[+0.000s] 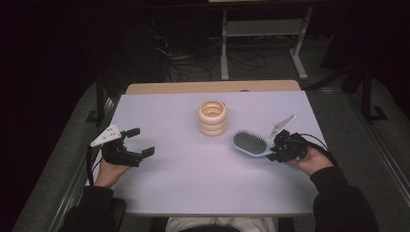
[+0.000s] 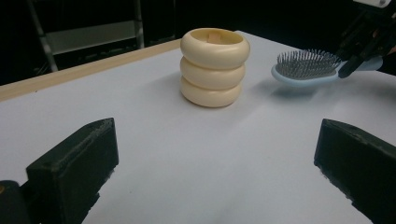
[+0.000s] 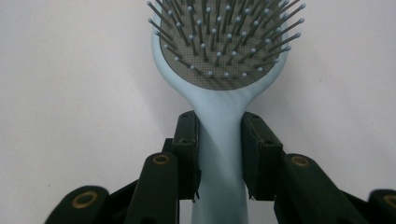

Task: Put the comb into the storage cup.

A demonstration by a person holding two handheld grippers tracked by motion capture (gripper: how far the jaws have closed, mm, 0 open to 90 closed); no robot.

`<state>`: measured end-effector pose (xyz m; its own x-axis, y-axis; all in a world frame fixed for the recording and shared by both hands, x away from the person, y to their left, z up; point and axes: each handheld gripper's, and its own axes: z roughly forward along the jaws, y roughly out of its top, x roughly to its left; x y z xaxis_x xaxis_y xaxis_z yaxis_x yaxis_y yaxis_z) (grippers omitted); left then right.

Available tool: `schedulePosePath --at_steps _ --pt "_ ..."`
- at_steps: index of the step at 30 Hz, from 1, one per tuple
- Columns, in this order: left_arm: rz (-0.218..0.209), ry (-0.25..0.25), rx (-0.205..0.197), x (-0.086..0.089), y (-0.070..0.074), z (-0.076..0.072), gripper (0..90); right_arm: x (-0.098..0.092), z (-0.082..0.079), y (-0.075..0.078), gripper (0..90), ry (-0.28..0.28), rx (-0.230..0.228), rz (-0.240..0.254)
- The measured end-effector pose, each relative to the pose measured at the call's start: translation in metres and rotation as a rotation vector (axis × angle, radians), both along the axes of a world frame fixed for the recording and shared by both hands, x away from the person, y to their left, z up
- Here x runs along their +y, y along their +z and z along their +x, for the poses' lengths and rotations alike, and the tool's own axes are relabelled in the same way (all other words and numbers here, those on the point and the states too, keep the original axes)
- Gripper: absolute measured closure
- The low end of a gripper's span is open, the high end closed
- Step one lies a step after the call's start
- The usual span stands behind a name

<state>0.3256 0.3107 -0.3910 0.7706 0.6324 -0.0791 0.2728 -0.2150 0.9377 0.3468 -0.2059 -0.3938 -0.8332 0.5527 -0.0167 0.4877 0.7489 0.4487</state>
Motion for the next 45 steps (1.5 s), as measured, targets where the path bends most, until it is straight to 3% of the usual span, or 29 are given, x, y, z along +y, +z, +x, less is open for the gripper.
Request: schedulePosePath --at_steps 11,17,25,28,45 --pt "0.008 0.006 -0.003 0.000 0.000 -0.001 0.0 -0.002 -0.001 0.022 68.0 -0.003 -0.031 0.038" --pt "0.007 0.000 -0.017 -0.001 0.004 -0.003 0.0 -0.005 -0.002 0.037 68.0 -0.012 -0.043 0.033" --pt "0.008 -0.006 -0.025 -0.003 0.006 -0.005 0.0 -0.007 -0.003 0.064 68.0 -0.012 -0.093 0.049" --pt "0.002 0.000 -0.025 -0.002 0.006 -0.004 0.0 -0.006 -0.003 0.077 68.0 -0.008 -0.112 0.054" --pt "-0.005 0.003 -0.014 0.000 0.005 -0.002 0.0 0.011 0.001 0.111 67.9 0.030 -0.158 0.065"
